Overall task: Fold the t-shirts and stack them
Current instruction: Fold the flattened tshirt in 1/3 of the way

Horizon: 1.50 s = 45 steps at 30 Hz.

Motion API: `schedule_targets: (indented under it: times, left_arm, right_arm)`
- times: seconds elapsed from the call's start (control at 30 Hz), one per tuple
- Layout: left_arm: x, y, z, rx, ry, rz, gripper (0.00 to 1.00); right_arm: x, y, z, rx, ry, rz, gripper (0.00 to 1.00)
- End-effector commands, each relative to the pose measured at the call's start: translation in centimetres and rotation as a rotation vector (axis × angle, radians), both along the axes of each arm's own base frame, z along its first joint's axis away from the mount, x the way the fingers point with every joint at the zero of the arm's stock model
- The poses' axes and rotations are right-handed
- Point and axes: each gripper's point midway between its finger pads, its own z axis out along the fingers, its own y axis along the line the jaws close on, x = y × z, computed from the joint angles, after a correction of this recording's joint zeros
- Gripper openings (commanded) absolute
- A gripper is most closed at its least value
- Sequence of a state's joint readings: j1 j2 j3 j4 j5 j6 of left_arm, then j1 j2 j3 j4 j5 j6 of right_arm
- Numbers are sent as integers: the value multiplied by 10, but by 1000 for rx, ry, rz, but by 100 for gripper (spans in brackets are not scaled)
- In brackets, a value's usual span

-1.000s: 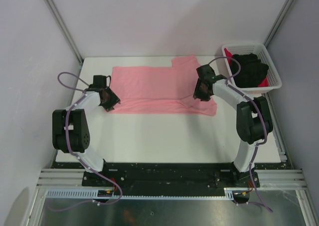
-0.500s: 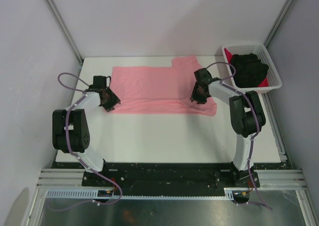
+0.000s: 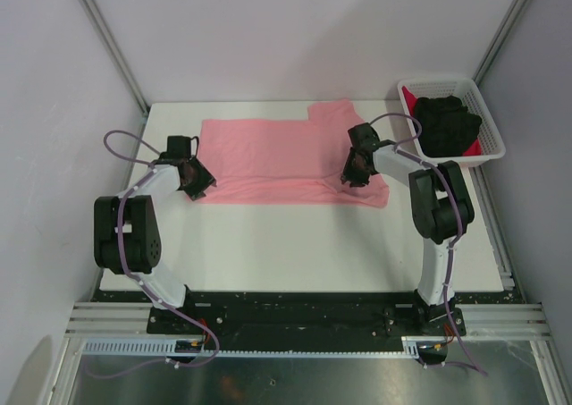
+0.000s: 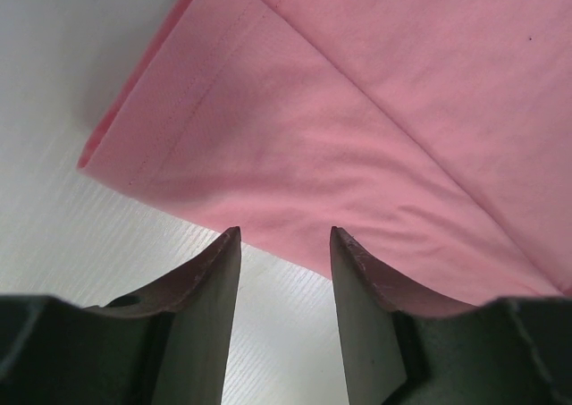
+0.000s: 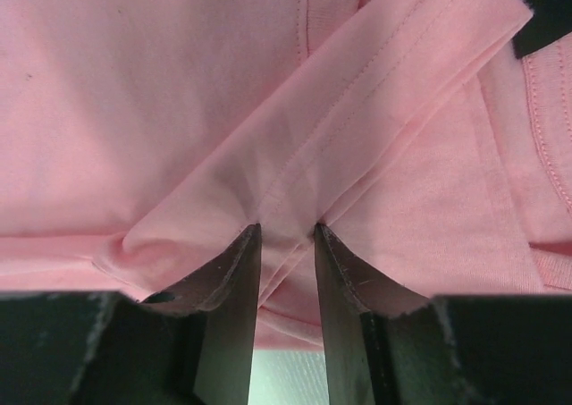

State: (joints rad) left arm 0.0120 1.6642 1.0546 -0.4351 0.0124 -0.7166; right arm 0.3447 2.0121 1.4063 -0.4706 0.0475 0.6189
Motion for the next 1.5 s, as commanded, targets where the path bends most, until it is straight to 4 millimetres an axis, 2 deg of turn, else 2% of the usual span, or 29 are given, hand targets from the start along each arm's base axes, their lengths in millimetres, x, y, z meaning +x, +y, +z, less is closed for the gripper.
schedule_targets:
  times: [0.0, 0.1, 0.3, 0.43, 0.67, 0.9, 1.03, 1.27, 1.47]
  left_arm:
    - [3, -2, 2, -5, -17, -5, 49]
    - [3, -2, 2, -6, -17, -4, 49]
    - [3, -2, 2, -4, -17, -4, 49]
    - [3, -2, 1, -4, -13, -4, 49]
    - [3, -2, 1, -4, -14, -4, 49]
    - [3, -1, 1, -1, -13, -5, 49]
    - [4, -2, 0, -1, -12, -7, 49]
    - [6, -2, 1, -4, -14, -12, 49]
    - [6, -2, 1, -3, -15, -14, 49]
  right_arm:
    - [4, 2, -8, 17, 3, -13, 35]
    - [5, 1, -7, 19, 0, -15, 31]
    - [13, -2, 2, 41, -28, -34, 9]
    - [18, -4, 9, 48, -43, -40, 5]
    - [31, -3, 19, 38, -56, -36, 3]
    - [53, 6, 34, 35, -87, -21, 2]
    - [65, 13, 30, 27, -84, -5, 2]
    - [83, 17, 19, 1, -81, 20, 9]
    - [96, 19, 24, -8, -119, 51, 18]
